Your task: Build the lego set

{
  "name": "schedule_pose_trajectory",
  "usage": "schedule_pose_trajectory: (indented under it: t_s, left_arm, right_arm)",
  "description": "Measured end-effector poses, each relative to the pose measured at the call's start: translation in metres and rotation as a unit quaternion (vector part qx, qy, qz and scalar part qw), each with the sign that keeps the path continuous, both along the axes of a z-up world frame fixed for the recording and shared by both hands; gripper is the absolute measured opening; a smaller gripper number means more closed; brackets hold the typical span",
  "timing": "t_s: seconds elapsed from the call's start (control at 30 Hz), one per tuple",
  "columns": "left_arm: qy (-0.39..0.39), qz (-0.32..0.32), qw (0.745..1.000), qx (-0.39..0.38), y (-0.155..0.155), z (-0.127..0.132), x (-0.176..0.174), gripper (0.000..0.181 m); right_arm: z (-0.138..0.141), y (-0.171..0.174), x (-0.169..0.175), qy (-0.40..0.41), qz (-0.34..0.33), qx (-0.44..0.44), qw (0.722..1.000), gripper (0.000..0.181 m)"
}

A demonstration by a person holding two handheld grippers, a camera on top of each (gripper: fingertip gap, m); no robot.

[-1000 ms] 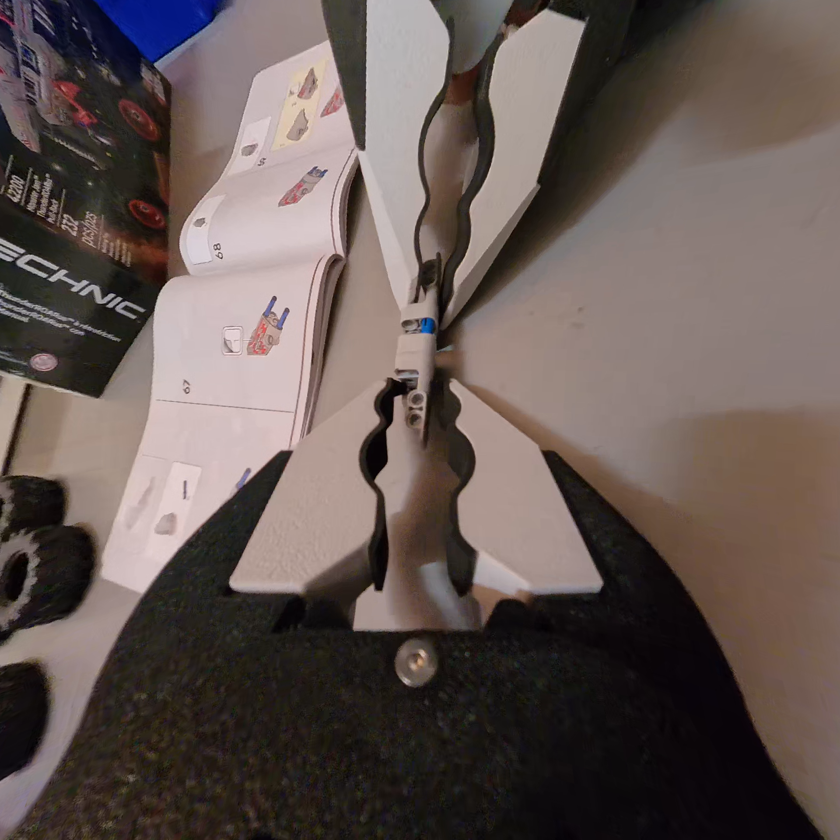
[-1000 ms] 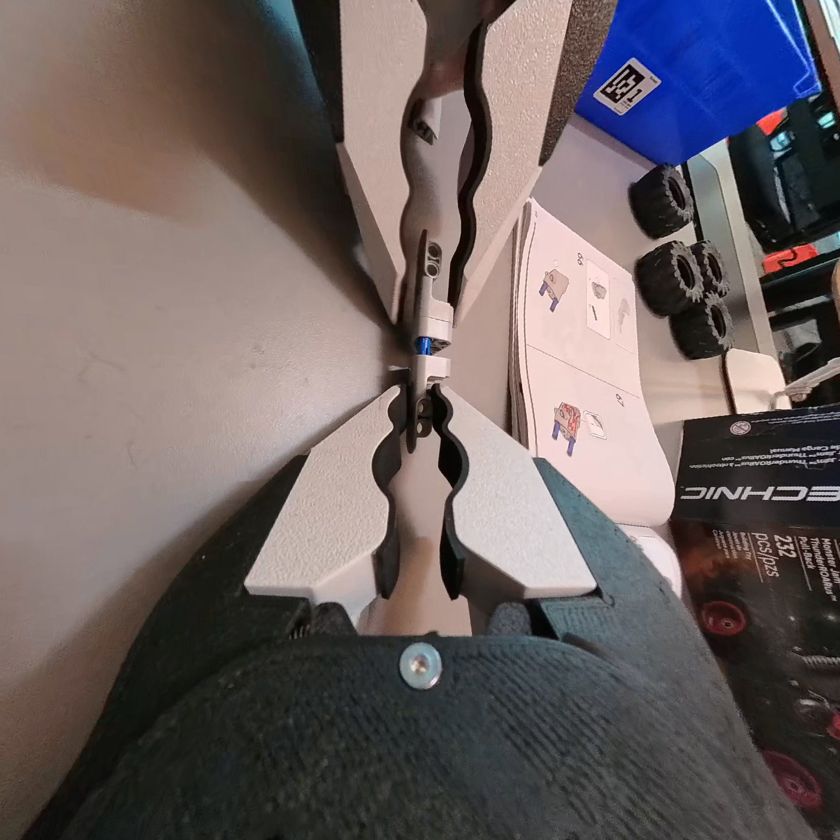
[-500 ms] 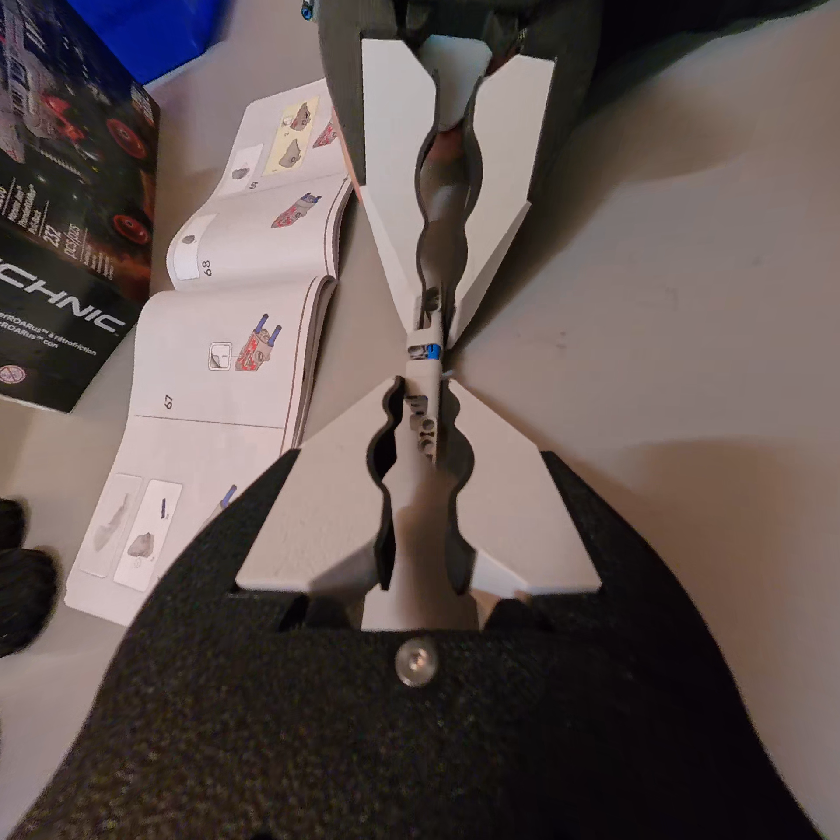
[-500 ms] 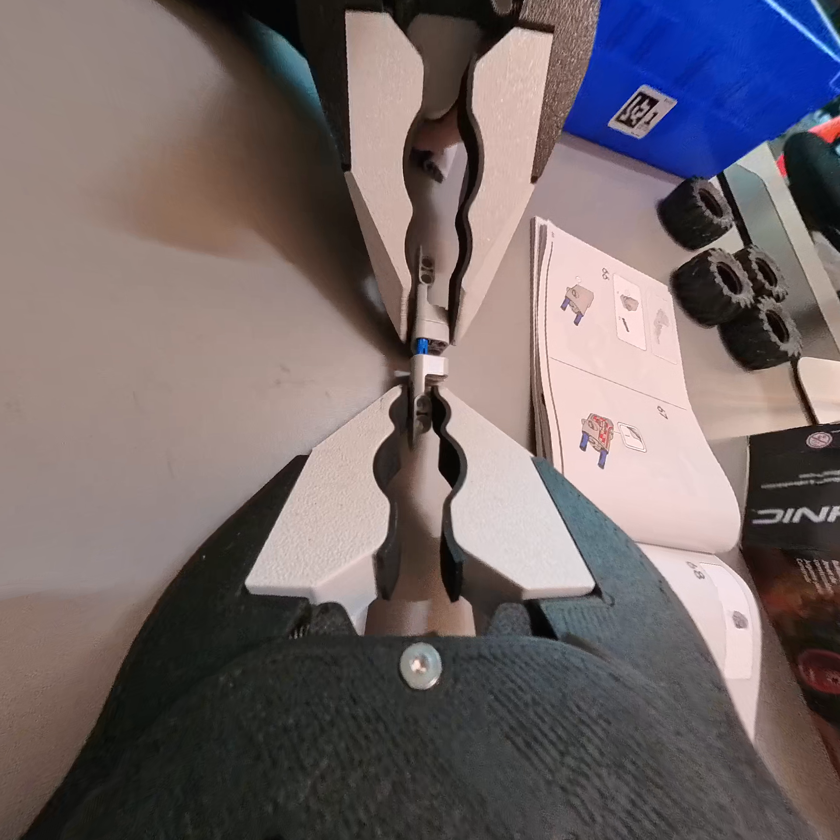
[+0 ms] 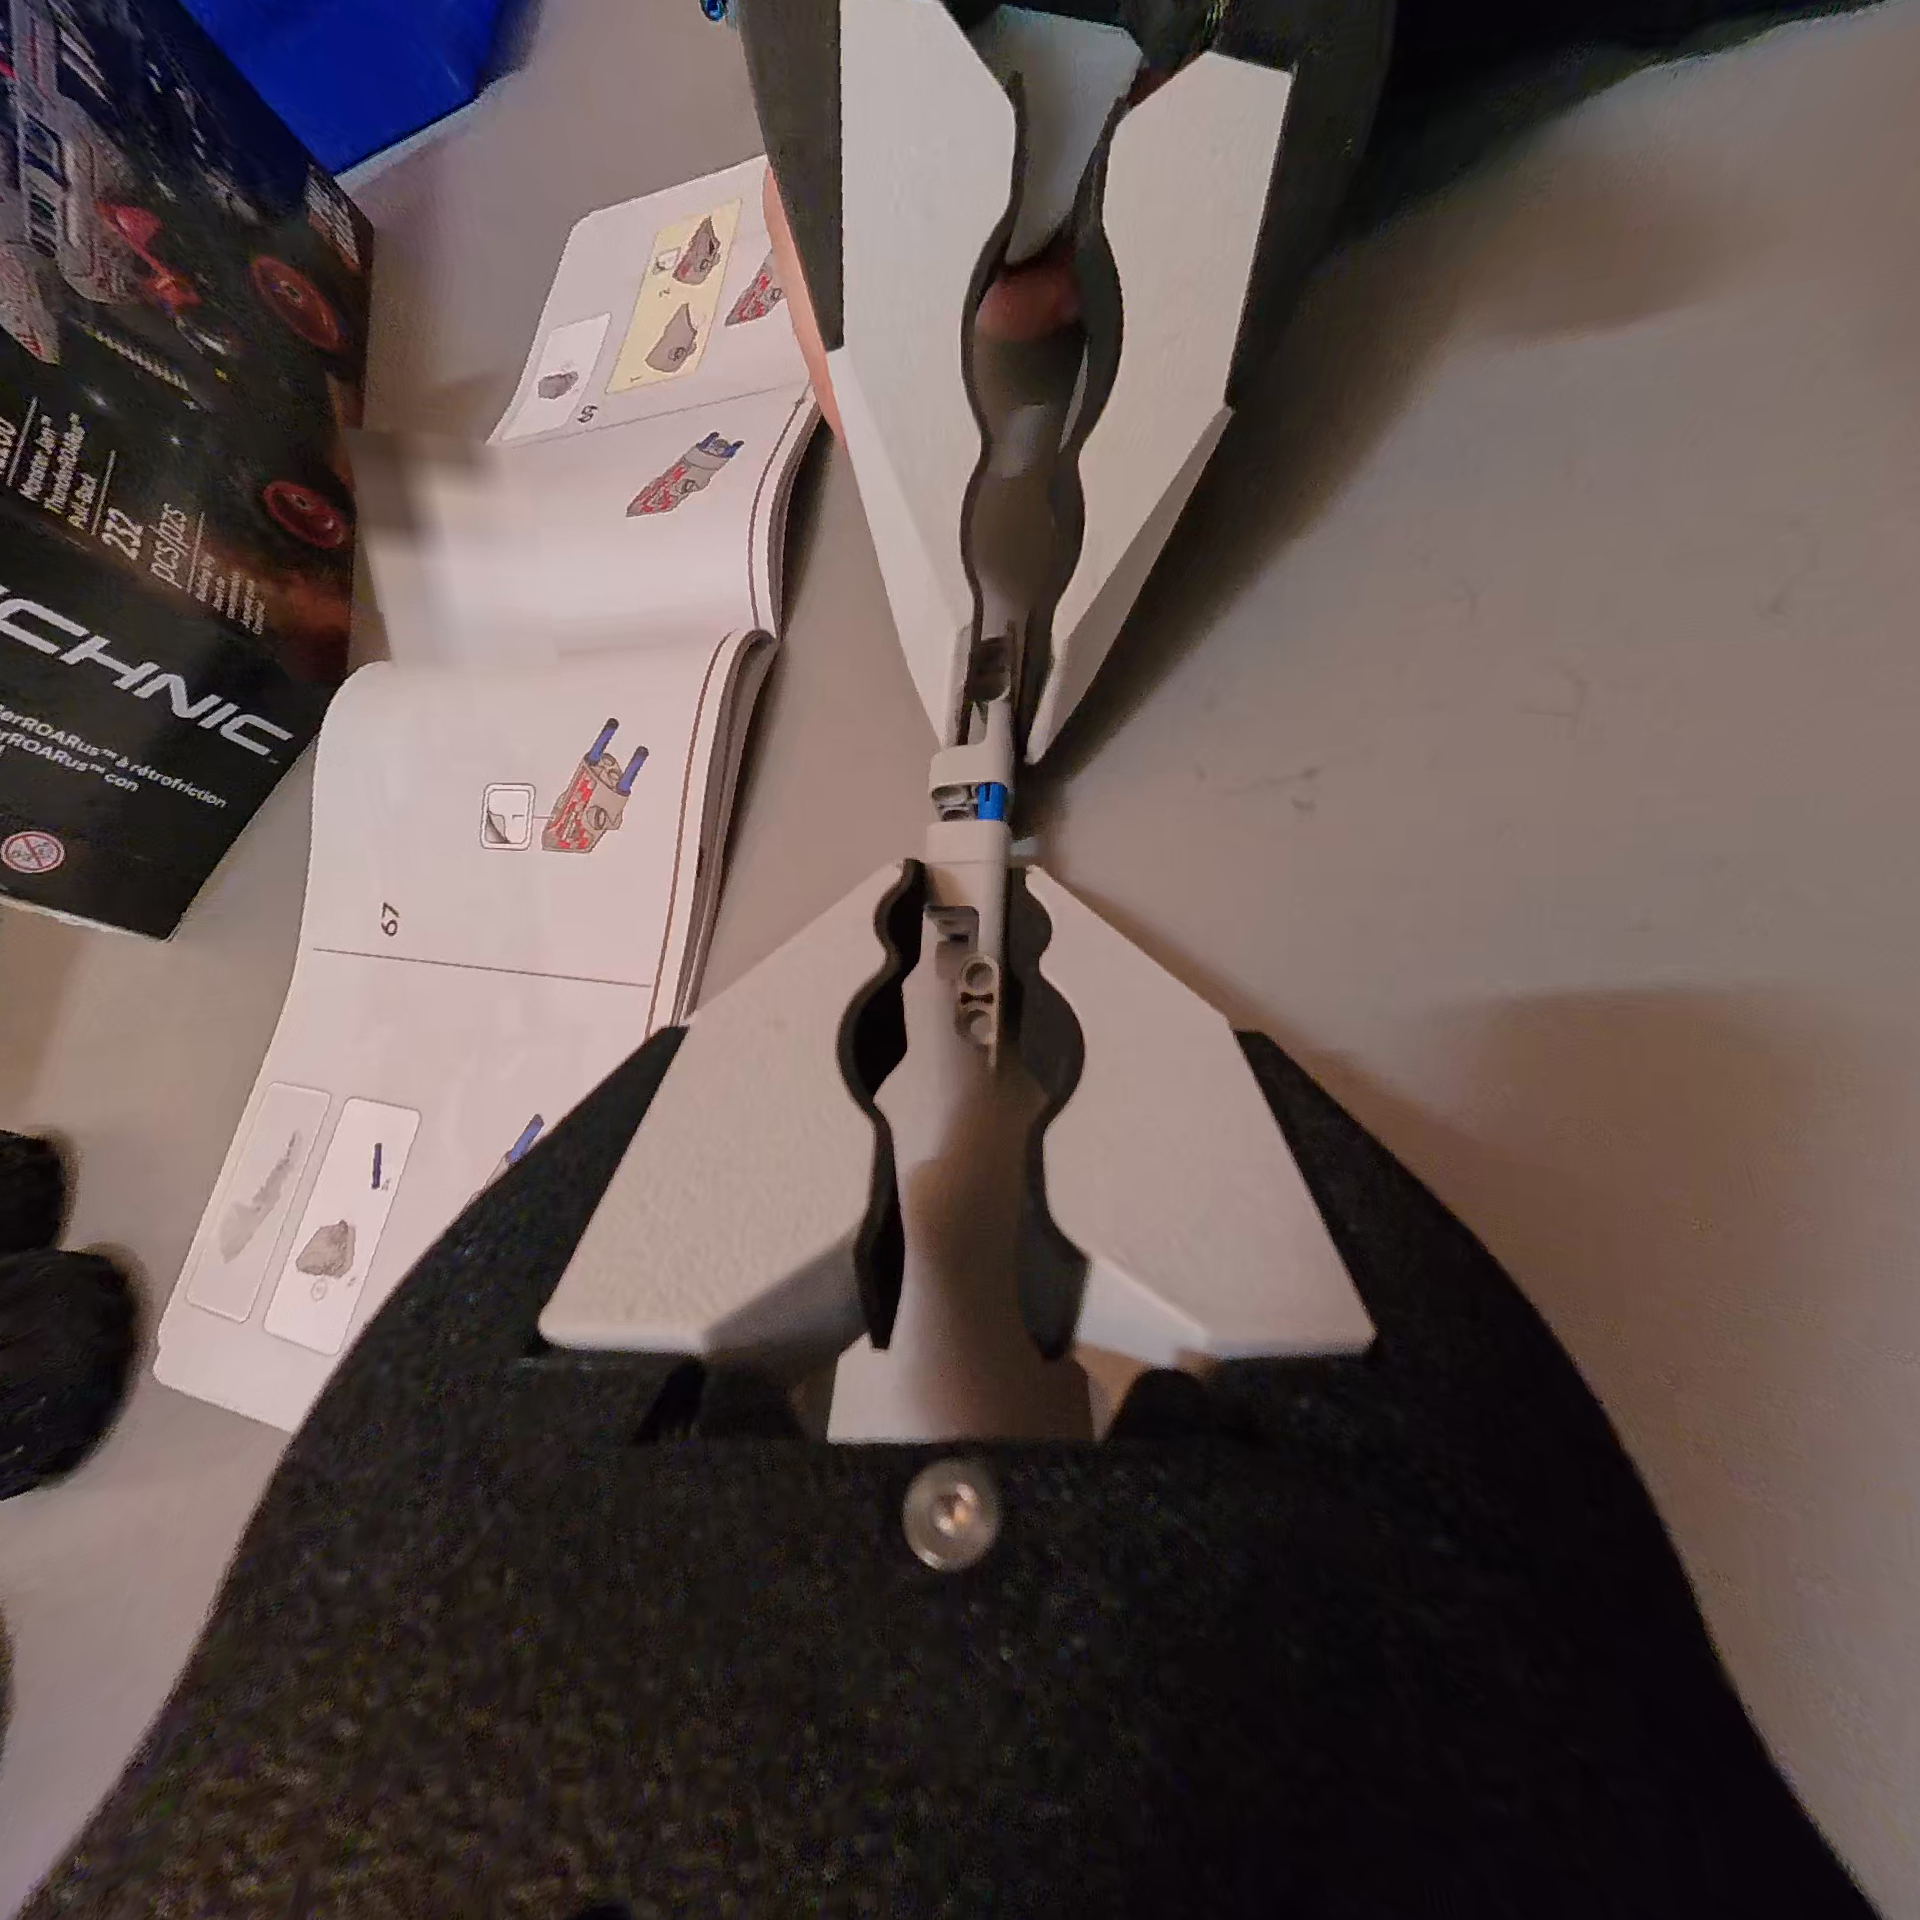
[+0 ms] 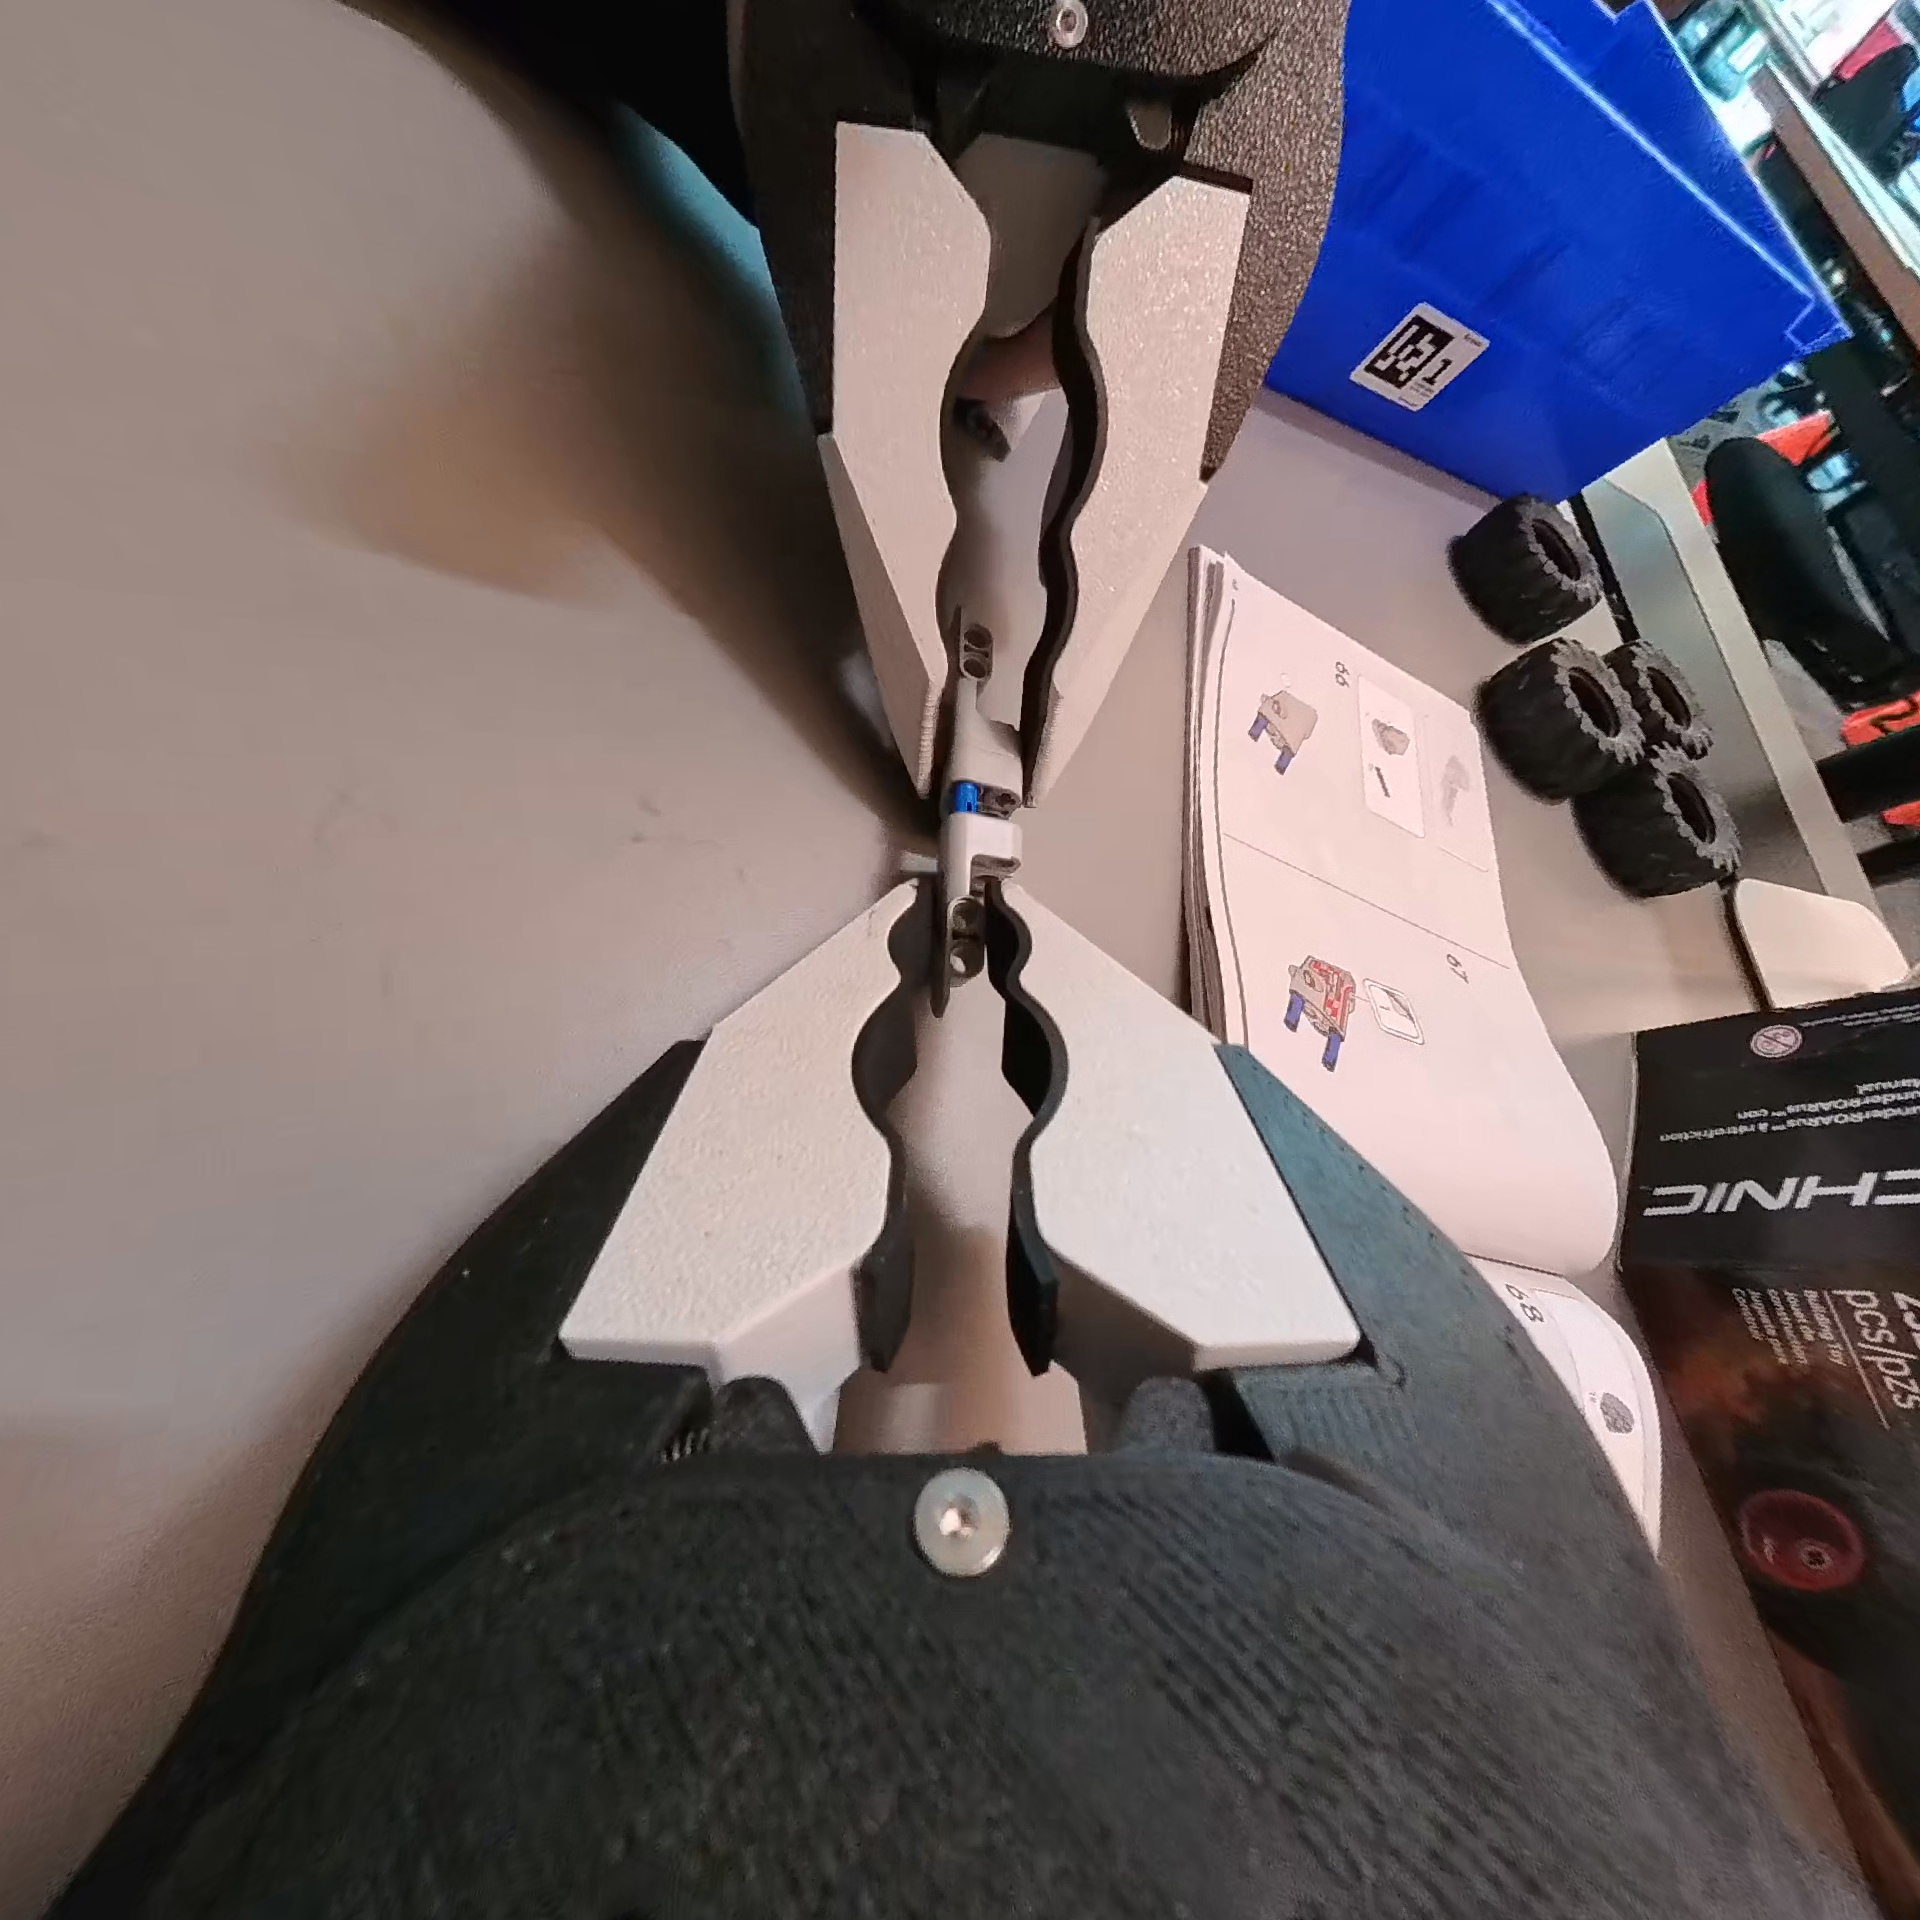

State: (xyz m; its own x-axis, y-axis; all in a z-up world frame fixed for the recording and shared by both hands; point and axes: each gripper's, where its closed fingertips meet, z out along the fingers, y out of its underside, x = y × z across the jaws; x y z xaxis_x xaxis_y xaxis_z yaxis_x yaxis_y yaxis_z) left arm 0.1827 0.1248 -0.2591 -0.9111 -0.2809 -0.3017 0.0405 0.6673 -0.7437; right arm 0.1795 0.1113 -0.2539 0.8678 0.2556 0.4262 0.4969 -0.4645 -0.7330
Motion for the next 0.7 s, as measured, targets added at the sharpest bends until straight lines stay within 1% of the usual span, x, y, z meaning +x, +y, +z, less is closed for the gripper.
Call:
schedule_pose_trajectory:
  t_s: [0.13,0.2,0.23,0.4,0.47,0.57,0.63,0.7]
  left_arm:
    - [0.004,0.001,1.000,0.001,0.000,-0.001,0.000,0.013]
    - [0.004,0.002,1.000,0.003,0.000,-0.001,0.000,0.013]
    - [0.004,0.002,1.000,0.003,0.000,-0.001,0.000,0.013]
    - [0.001,0.004,1.000,0.003,0.001,-0.001,0.001,0.013]
    - [0.001,0.004,1.000,0.004,0.001,-0.001,0.001,0.013]
    - [0.003,0.004,1.000,0.003,0.001,-0.001,0.001,0.013]
    - [0.002,0.003,1.000,0.003,0.001,-0.001,0.001,0.013]
    - [0.000,0.004,1.000,0.004,0.001,-0.001,0.002,0.013]
  right_arm:
    - [0.001,0.001,-0.001,-0.007,0.004,0.006,1.000,0.008]
    - [0.009,0.003,-0.004,-0.001,0.011,0.031,0.999,0.008]
    - [0.010,0.003,-0.006,0.006,0.014,0.031,0.999,0.000]
    - [0.010,0.002,-0.002,0.013,0.003,0.027,1.000,0.000]
    - [0.010,-0.001,0.001,0.005,-0.005,0.023,1.000,0.007]
    - [0.004,0.000,-0.002,0.007,0.001,0.007,1.000,0.009]
    - [0.005,0.001,-0.002,-0.004,0.002,0.008,1.000,0.004]
    - [0.005,0.002,-0.002,-0.001,0.000,0.010,1.000,0.003]
